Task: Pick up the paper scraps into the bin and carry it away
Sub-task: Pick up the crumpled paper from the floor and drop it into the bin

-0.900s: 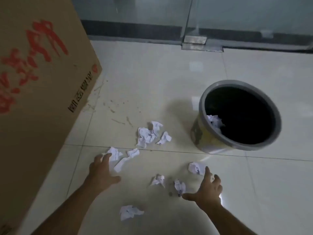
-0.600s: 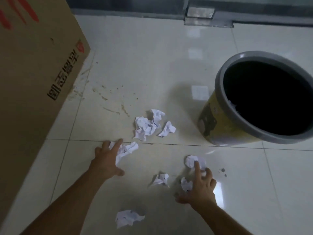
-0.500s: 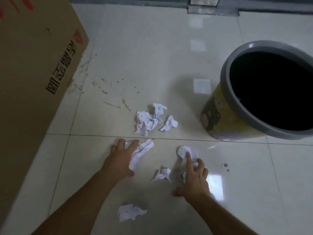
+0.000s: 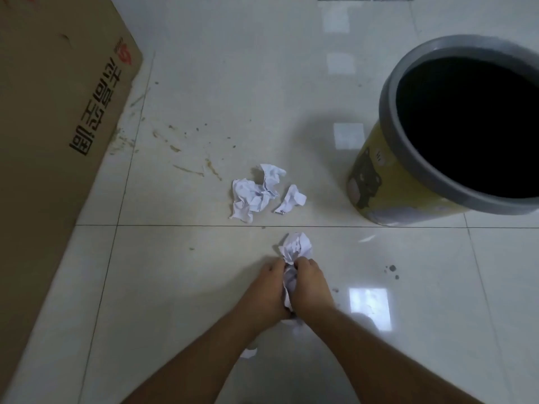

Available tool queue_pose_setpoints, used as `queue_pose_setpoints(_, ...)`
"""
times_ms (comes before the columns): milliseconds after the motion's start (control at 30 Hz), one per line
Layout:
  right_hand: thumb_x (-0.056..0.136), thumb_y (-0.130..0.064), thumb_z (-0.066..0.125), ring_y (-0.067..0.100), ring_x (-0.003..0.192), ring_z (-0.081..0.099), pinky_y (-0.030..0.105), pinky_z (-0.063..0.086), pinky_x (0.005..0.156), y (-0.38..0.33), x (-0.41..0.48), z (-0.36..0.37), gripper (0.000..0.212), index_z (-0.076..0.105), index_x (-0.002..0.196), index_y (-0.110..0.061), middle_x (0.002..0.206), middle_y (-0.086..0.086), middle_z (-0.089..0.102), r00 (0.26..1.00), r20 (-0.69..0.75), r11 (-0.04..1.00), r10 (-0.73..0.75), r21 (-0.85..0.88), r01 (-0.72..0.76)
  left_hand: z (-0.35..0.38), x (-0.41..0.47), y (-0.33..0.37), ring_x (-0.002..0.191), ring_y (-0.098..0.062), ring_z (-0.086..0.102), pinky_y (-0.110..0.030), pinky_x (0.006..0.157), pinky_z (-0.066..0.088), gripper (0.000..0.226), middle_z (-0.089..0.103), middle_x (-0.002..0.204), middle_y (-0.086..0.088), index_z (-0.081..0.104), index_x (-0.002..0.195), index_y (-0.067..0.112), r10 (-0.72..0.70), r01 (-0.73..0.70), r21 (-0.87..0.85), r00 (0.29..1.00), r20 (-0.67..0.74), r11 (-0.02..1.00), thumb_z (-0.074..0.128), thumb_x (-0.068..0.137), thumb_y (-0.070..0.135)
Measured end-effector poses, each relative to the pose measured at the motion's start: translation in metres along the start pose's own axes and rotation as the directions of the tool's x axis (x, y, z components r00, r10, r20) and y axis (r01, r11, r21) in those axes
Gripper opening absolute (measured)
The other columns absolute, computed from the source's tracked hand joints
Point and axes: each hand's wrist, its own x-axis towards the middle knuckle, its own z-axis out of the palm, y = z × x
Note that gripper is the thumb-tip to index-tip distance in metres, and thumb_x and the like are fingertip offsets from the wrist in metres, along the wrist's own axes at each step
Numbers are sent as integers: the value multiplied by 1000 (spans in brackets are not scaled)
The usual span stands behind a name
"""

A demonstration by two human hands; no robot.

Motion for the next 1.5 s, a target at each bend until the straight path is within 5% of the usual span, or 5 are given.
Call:
queue_pose_setpoints(367, 66, -11, 75, 16, 77, 50, 24, 37, 66, -107, -7, -122, 33, 49, 85, -17, 89, 0, 52, 915, -202, 914, -351, 141, 381, -143, -29, 87, 99, -17, 57, -21, 82, 37, 60, 57, 108, 0, 47, 108, 18, 177, -108, 216, 925, -337, 970, 87, 65, 27)
queue_pose_setpoints(533, 73, -13, 77, 15, 77, 45, 20, 31, 66, -163, -21, -244, 35, 46, 90, -16, 91, 1, 47, 756, -464, 849, -462, 15, 528, -234, -41, 192, 83, -21, 53, -29, 71, 40, 73, 54, 100, -1, 44, 118, 15, 413, -242, 374, 765, -494, 895, 84, 60, 36)
queue_pose_setpoints(1200, 60, -20, 78, 8, 64, 55, 19, 38, 51, -10, -39, -377, 35, 61, 89, -14, 73, -6, 59, 759, -628, 976, -173, -6, 218, -144, 28, 359, 91, -18, 53, -21, 64, 37, 72, 56, 119, -5, 47, 123, 15, 518, -437, 316, 820, -245, 842, 86, 63, 20)
queue_pose_setpoints(1400, 56, -23, 89, 29, 115, 51, 41, 50, 93, -3, -33, -373, 105, 34, 145, -25, 132, 10, 51, 917, -398, 988, -21, -149, -42, -158, 20, 340, 137, -24, 42, -32, 107, 43, 112, 34, 153, -5, 29, 153, 22, 497, -436, 271, 838, -224, 858, 92, 60, 18)
queue_pose_setpoints(1500, 61, -33, 87, 33, 126, 41, 51, 40, 105, -26, -34, -363, 99, 33, 145, -32, 138, 10, 45, 902, -429, 976, -51, -215, -47, -187, 15, 318, 135, -21, 46, -25, 97, 38, 95, 41, 149, 0, 40, 147, 29, 518, -476, 206, 762, -389, 855, 89, 66, 18)
